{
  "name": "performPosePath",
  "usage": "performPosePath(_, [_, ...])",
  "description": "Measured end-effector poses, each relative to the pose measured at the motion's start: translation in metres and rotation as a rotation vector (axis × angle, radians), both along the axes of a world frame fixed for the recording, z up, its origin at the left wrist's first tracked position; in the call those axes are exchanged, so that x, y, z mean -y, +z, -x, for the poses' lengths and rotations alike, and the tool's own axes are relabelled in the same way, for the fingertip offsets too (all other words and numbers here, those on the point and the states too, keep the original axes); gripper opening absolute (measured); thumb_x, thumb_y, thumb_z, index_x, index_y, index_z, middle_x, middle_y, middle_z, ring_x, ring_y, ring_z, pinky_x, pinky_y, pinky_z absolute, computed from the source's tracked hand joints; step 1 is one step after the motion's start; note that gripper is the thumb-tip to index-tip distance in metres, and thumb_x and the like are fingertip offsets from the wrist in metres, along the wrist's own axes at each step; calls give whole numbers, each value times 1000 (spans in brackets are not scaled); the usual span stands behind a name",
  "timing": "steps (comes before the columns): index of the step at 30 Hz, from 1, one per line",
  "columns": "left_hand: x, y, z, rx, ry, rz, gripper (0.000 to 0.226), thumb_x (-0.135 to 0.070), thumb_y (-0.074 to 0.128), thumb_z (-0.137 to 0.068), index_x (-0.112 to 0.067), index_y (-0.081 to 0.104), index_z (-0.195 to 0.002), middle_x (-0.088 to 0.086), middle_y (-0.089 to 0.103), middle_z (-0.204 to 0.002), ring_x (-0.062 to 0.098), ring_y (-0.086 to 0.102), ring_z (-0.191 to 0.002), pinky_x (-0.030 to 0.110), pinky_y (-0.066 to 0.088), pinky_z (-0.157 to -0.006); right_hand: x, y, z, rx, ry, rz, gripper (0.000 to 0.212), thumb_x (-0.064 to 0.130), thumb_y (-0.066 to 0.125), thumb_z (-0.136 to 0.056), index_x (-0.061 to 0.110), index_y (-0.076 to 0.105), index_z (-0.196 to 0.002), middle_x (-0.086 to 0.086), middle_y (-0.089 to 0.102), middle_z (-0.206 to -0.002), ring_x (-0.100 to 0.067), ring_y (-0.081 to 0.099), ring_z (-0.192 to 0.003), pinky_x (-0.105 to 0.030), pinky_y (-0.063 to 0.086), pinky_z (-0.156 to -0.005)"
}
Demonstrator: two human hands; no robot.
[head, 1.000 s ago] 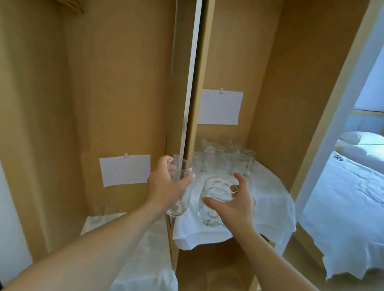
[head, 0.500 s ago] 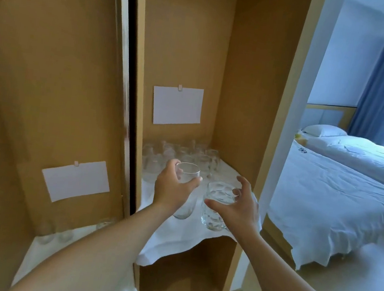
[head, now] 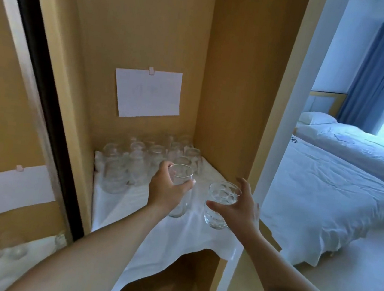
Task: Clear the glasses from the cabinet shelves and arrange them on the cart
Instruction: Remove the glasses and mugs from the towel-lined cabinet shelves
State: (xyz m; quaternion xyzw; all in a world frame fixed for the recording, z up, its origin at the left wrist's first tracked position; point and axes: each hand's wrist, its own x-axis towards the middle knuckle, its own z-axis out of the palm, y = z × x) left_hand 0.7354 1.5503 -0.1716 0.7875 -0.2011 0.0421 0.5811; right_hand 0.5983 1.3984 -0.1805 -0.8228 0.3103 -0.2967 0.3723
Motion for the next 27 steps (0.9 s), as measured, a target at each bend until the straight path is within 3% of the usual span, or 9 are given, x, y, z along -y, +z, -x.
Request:
performPosePath(7, [40, -27, -36, -64, 55, -18, 87, -65, 76, -56, -29, 44, -128, -8, 60, -121, 13, 58, -111, 29, 49, -86, 46, -22, -47, -70, 81, -4, 113, 65, 89, -51, 42, 30, -145, 7, 55, -142, -24, 47, -132, -47, 44, -107])
performPosePath(10, [59, -42, -46, -103, 90, -17, 90, -67, 76, -51, -30, 43, -126, -8, 60, -119, 11, 59, -110, 17, 43, -77, 71, -29, -71, -115, 122, 6, 110, 63, 89, -54, 40, 32, -144, 6, 56, -140, -25, 48, -132, -48, 44, -107])
performPosePath(14, [78, -63, -63, -125, 190, -54, 78, -52, 87, -62, -26, 41, -119, 3, 62, -121, 19, 61, -109, 26, 45, -78, 105, -38, -100, -157, 204, -12, 109, 64, 88, -51, 41, 32, -142, 3, 58, -135, -26, 49, -129, -45, 46, -103])
performPosePath(17, [87, -71, -72, -131, 252, -71, 73, -52, 88, -62, -27, 40, -110, 1, 64, -118, 18, 62, -109, 29, 46, -77, 122, -45, -120, -178, 241, -3, 111, 65, 87, -50, 41, 32, -143, 3, 59, -134, -27, 50, -128, -43, 44, -101])
performPosePath(22, [100, -82, -80, -118, 298, -81, 69, -47, 89, -63, -29, 39, -108, -5, 62, -109, 16, 62, -101, 23, 44, -72, 134, -59, -147, -194, 287, -24, 116, 63, 89, -54, 37, 29, -149, 0, 59, -138, -27, 55, -126, -38, 45, -96])
performPosePath(25, [103, -82, -93, -137, 282, -100, 71, -36, 93, -65, -26, 41, -112, -3, 61, -110, 18, 62, -102, 29, 48, -80, 132, -67, -154, -159, 293, -91, 122, 62, 90, -54, 33, 24, -153, 0, 53, -145, -28, 51, -132, -42, 46, -104])
performPosePath(27, [103, -83, -104, -149, 271, -102, 72, -34, 94, -65, -26, 43, -114, -5, 60, -106, 17, 62, -101, 24, 46, -77, 131, -73, -154, -109, 260, -185, 128, 59, 93, -50, 31, 22, -153, -1, 51, -147, -28, 49, -134, -47, 47, -106])
